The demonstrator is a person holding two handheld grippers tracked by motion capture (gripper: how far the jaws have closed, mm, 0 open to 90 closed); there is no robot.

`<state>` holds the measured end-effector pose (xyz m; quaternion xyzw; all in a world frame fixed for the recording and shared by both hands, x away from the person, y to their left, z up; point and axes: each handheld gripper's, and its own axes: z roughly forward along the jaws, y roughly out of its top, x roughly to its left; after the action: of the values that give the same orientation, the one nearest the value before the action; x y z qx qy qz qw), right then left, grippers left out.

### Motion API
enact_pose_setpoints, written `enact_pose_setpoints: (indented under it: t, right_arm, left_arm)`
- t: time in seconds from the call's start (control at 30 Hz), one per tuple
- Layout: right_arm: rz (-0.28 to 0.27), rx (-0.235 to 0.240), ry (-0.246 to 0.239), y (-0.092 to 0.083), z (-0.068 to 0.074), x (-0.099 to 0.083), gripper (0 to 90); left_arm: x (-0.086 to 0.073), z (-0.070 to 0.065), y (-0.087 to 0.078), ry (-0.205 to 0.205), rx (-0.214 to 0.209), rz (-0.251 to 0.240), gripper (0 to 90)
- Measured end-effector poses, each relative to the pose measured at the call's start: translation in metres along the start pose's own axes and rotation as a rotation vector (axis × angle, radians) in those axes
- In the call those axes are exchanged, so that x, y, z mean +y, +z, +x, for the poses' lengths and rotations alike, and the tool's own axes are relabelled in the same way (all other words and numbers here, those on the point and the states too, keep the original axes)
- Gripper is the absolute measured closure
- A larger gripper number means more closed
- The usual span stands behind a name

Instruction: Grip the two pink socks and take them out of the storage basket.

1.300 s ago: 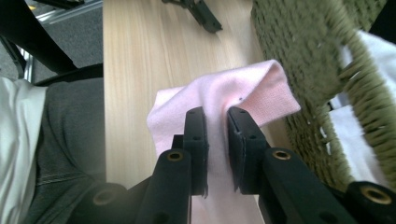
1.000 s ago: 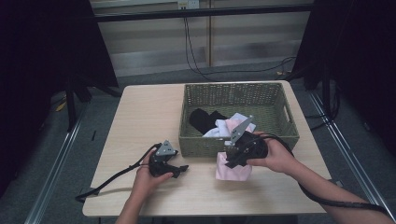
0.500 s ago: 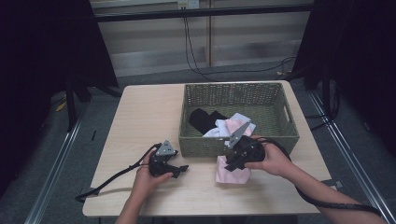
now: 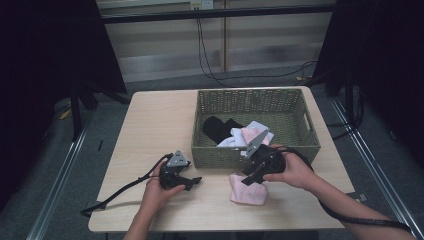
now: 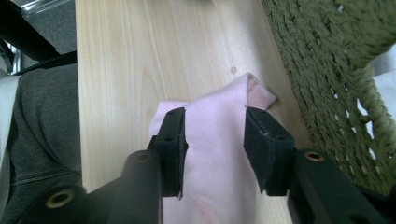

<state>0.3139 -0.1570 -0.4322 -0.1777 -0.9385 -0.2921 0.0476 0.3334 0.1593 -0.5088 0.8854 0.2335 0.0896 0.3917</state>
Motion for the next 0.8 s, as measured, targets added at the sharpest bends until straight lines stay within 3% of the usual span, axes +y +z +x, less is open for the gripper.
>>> enact_pose_setpoints:
  t: [0.43,0.8]
  right_arm:
    - [-0.023,0.017,0.029,-0.03,0.006,0.013,46.2]
    - [-0.073,-0.028,0.036,-0.068,-0.004,0.03,43.2]
  left_arm:
    - [0.0,0.0,0.0,-0.001,0.0,-0.001,24.2]
    - [0.0,0.0,0.0,0.0,0.0,0.0,24.2]
